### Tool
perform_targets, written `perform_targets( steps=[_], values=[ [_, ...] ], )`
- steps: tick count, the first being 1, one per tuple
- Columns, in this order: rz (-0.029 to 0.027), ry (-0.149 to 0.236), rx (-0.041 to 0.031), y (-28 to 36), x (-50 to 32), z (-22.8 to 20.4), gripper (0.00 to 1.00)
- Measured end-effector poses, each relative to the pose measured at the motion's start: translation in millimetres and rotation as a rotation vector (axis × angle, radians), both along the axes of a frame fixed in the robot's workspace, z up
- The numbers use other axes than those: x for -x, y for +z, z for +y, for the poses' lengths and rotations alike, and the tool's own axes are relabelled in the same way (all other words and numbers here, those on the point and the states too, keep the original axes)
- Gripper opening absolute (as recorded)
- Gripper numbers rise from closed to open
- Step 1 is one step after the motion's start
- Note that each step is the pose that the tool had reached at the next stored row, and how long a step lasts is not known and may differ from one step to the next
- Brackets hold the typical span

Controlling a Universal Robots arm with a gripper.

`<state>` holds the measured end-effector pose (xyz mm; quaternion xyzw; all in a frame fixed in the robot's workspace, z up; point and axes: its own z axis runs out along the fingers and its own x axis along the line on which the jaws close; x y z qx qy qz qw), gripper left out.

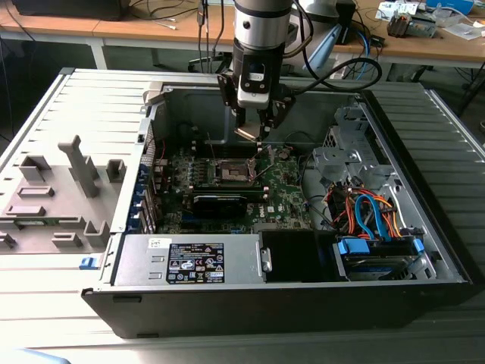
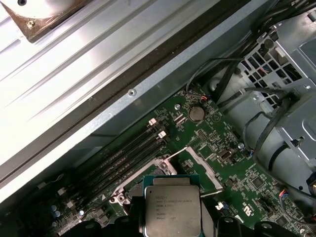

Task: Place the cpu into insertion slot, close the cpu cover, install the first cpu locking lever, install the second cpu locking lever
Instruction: 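Place the cpu into insertion slot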

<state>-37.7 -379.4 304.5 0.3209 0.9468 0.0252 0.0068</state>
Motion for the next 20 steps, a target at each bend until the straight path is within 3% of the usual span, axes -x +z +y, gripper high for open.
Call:
perform_targets(
  steps=[20],
  values=[
    [0.0, -0.02, 0.0031, -0.9, 0.0, 0.0, 0.55]
  ],
)
